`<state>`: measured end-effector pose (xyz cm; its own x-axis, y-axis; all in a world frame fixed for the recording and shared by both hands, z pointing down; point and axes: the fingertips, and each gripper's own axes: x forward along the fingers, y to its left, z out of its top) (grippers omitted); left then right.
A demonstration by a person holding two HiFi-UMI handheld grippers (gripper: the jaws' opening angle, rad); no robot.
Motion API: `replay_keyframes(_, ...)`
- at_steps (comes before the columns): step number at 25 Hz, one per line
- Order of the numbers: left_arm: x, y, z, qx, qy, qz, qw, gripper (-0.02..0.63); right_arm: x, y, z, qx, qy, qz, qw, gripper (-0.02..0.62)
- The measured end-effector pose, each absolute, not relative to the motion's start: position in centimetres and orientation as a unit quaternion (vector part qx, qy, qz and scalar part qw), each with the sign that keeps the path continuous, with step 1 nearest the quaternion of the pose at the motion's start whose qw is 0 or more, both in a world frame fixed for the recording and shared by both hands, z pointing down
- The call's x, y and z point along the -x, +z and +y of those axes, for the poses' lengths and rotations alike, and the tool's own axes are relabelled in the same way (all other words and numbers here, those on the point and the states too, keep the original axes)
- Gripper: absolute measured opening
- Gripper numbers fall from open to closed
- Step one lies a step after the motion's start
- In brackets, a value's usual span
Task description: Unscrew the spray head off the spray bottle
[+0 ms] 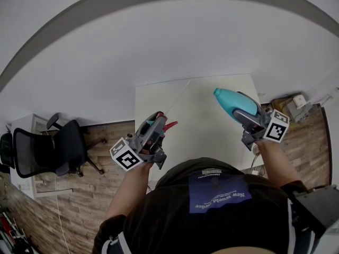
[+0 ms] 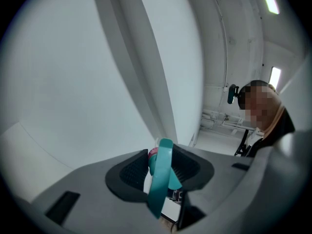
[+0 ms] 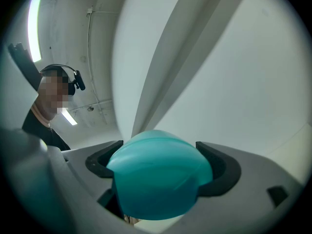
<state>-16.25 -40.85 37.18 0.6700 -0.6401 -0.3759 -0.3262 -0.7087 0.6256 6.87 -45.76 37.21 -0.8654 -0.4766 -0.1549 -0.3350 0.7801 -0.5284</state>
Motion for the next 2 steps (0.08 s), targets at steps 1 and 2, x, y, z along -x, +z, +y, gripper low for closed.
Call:
replay_keyframes(1,16.23,37.20,-40.84,-0.876,-0.297,-0.276,0.263,0.146,-6.87,37.21,-45.76,0.217,-0.250,0.933,0.141,0.462)
replay_keyframes(2,16.21,37.21,-40.83,-0.876,-0.296,-0.276,0.263,0.146,-6.87,37.22,-45.77,0.217,-0.250,0.933,0.141,0.462)
